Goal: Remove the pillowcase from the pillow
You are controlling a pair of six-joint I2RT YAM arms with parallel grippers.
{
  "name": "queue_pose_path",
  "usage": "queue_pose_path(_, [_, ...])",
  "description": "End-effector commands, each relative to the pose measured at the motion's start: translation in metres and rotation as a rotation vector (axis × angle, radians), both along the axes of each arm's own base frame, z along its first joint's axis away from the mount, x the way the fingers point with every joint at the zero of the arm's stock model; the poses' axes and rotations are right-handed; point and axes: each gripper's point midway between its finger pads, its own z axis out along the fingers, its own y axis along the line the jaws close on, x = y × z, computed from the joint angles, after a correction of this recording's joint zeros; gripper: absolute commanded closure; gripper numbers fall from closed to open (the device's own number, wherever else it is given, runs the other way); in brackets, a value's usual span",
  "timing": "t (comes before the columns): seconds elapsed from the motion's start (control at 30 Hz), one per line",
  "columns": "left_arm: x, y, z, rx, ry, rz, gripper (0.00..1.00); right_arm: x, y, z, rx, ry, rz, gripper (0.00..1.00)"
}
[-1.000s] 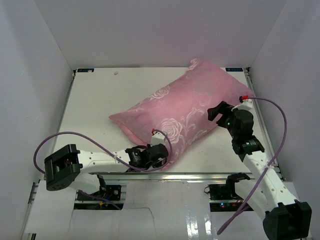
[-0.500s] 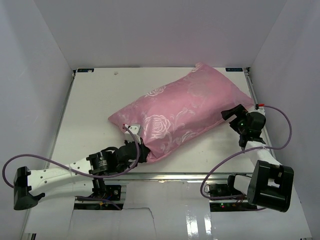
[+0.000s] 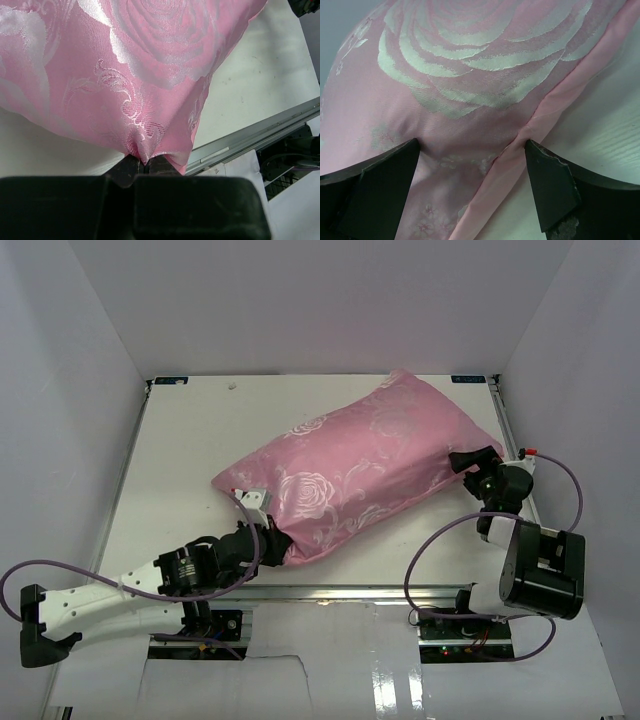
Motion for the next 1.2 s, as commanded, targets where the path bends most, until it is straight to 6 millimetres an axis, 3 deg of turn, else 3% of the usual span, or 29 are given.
queue_pose_path(0.0, [0.001, -0.003, 0.012, -0.032, -0.014, 0.0, 1.0, 0.01, -0.008, 0.018, 0.024, -0.124, -0.051, 0.1])
queue_pose_path(0.13, [0.001, -0.004, 0.014, -0.028, -0.017, -0.01, 1.0, 0.009, -0.007, 0.016, 0.057, -0.169, -0.065, 0.22])
queue_pose_path(0.17, [0.0, -0.003, 0.015, -0.035, -0.018, -0.011, 1.0, 0.01, -0.008, 0.009, 0.069, -0.153, -0.073, 0.32])
queue_pose_path(0.37, [0.0, -0.002, 0.025, -0.065, -0.028, -0.012, 1.0, 0.023, -0.007, -0.003, 0.111, -0.127, -0.043, 0.64])
queue_pose_path(0.4, [-0.001, -0.002, 0.026, -0.066, -0.031, -0.019, 1.0, 0.023, -0.008, -0.004, 0.133, -0.122, -0.049, 0.92])
queue_pose_path(0.53, [-0.003, -0.001, 0.039, -0.102, -0.049, -0.031, 1.0, 0.018, -0.014, -0.003, 0.163, -0.122, -0.052, 0.92])
queue_pose_path(0.63, [-0.004, 0.002, 0.057, -0.145, -0.078, -0.042, 1.0, 0.007, -0.016, 0.014, 0.146, -0.152, -0.053, 0.92])
queue_pose_path(0.73, [-0.008, 0.003, 0.096, -0.199, -0.137, -0.086, 1.0, 0.004, -0.021, 0.027, 0.095, -0.129, -0.072, 0.92])
queue_pose_path(0.77, [-0.01, 0.004, 0.123, -0.248, -0.165, -0.101, 1.0, -0.002, -0.024, 0.032, 0.071, -0.098, -0.093, 0.92])
queue_pose_path(0.8, [-0.012, 0.005, 0.138, -0.274, -0.185, -0.113, 1.0, -0.002, -0.025, 0.046, 0.049, -0.118, -0.095, 0.92])
queue_pose_path(0.83, [-0.013, 0.007, 0.151, -0.288, -0.207, -0.128, 1.0, -0.008, -0.025, 0.073, 0.015, -0.182, -0.097, 0.92])
queue_pose_path(0.9, [-0.017, 0.011, 0.187, -0.348, -0.25, -0.144, 1.0, -0.014, -0.031, 0.098, -0.043, -0.193, -0.128, 0.92])
queue_pose_path(0.93, [-0.018, 0.011, 0.195, -0.348, -0.266, -0.155, 1.0, -0.023, -0.031, 0.129, -0.084, -0.258, -0.141, 0.92])
queue_pose_path(1.0, [-0.022, 0.012, 0.217, -0.385, -0.286, -0.18, 1.0, -0.033, -0.037, 0.149, -0.153, -0.255, -0.172, 0.92])
queue_pose_path(1.03, [-0.022, 0.008, 0.222, -0.385, -0.289, -0.192, 1.0, -0.041, -0.037, 0.191, -0.196, -0.333, -0.186, 0.92])
queue_pose_path(1.1, [-0.025, 0.004, 0.24, -0.401, -0.319, -0.22, 1.0, -0.052, -0.039, 0.214, -0.252, -0.337, -0.205, 0.92])
queue_pose_path(1.13, [-0.022, -0.004, 0.24, -0.381, -0.32, -0.228, 1.0, -0.06, -0.038, 0.247, -0.282, -0.401, -0.212, 0.92])
queue_pose_path(1.17, [-0.017, -0.005, 0.242, -0.359, -0.336, -0.212, 1.0, -0.064, -0.037, 0.259, -0.294, -0.412, -0.214, 0.92])
